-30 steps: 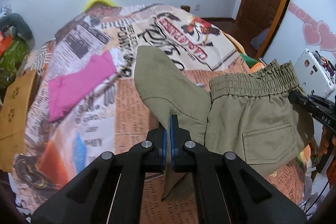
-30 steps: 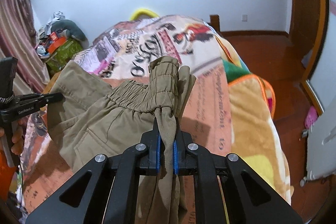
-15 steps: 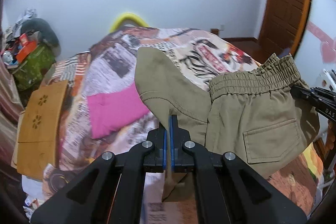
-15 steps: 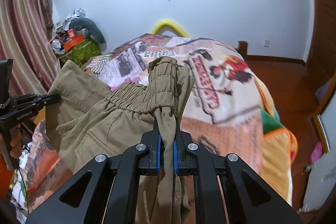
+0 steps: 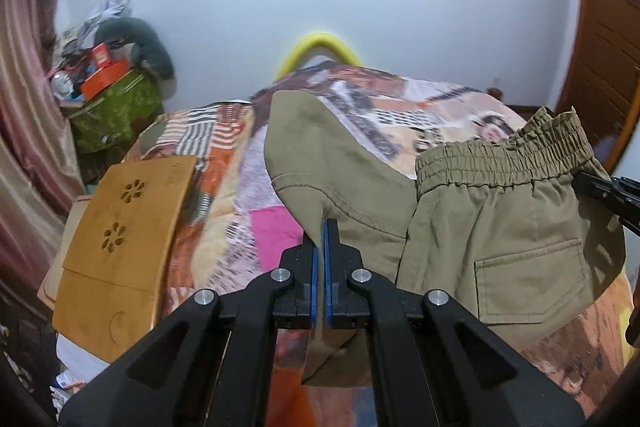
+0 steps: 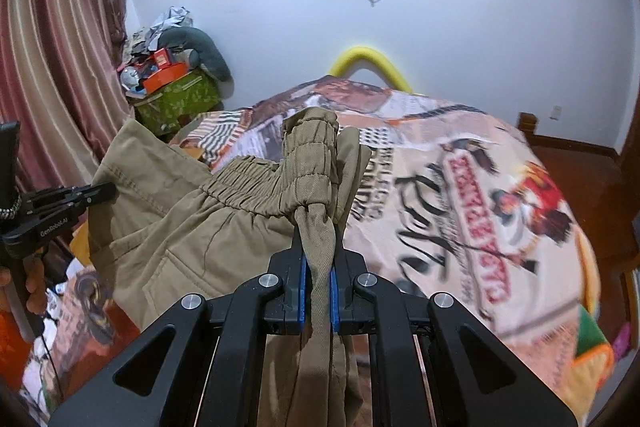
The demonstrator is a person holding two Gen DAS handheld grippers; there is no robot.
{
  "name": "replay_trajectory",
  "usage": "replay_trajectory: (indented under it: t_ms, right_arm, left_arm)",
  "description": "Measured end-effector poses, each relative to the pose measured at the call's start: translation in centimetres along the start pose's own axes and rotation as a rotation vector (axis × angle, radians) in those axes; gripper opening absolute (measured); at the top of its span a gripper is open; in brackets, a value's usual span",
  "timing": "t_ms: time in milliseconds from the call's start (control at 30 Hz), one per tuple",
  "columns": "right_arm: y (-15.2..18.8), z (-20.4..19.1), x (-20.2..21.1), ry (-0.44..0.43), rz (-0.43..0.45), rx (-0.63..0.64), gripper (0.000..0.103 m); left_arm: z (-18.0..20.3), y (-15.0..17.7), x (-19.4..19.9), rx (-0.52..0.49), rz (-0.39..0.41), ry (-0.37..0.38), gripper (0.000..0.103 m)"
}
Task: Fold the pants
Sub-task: 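Lift the folded pants off the bed with both tools, then lower the pants onto the bed and open both tools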
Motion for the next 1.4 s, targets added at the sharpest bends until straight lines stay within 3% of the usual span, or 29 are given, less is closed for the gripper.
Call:
replay_trajectory:
  t_ms: [267, 467, 700, 767, 800, 867, 933, 1000, 1100, 1400]
  right_arm:
    - [-1.0, -2.6, -7.0, -0.029, -0.033, 0.014, 0.007]
    - [-0.2, -2.8, -11.7, -0.024, -0.09, -0.003, 0.007]
    - [2.0, -2.1, -13.5, 0.015, -0.154, -0.002, 0.01]
    - [2.1, -1.6, -13.3, 0.017, -0.179, -0.005, 0.016]
    - [2.1, -1.6, -13.2, 0.025, -0.194, -0.002, 0.016]
    - [2.2, -1.5, -12.8, 0.034, -0.224, -0.003, 0.036]
    - [2.1, -1.3, -11.9, 0.041, -0.217, -0.004, 0.049]
    - [1.8, -1.4, -10.6, 0.049, -0.199, 0.003, 0.049]
    - [1.0, -1.8, -8.5, 0.044, -0.176, -0.002, 0.049]
    - [-1.7, -5.5, 1.1, -0.011, 0.0, 0.038, 0.05]
  left_arm:
    - [-5.0, 0.4, -6.7, 0.087, -0.055, -0.055, 0.002]
    - [-6.9, 1.9, -11.8, 0.148, -0.138, -0.041, 0.002]
    - [-6.4, 4.5, -15.3, 0.103, -0.269, -0.096, 0.003]
    - [-6.5, 4.9, -15.6, 0.095, -0.289, -0.107, 0.01]
    - [-6.4, 5.1, -15.4, 0.082, -0.298, -0.116, 0.014]
    - [-6.1, 5.3, -14.9, 0.063, -0.302, -0.132, 0.024]
    - [-5.9, 5.3, -13.9, 0.052, -0.29, -0.127, 0.033]
    - [-5.7, 5.1, -12.5, 0.054, -0.268, -0.111, 0.043]
    - [-5.2, 4.4, -9.8, 0.063, -0.231, -0.082, 0.049]
    - [-2.4, 1.4, 2.4, 0.041, -0.052, -0.019, 0.05]
Point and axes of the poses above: each gripper's, at about its wrist camera, not at the fingertips, and x roughly against the way its jaws point, z to its right, y to its underside, the point moved 1 cm from there along -x, roughly the way its jaws point, and after that the axes turned 2 degrees about y, right-handed, at the moved point
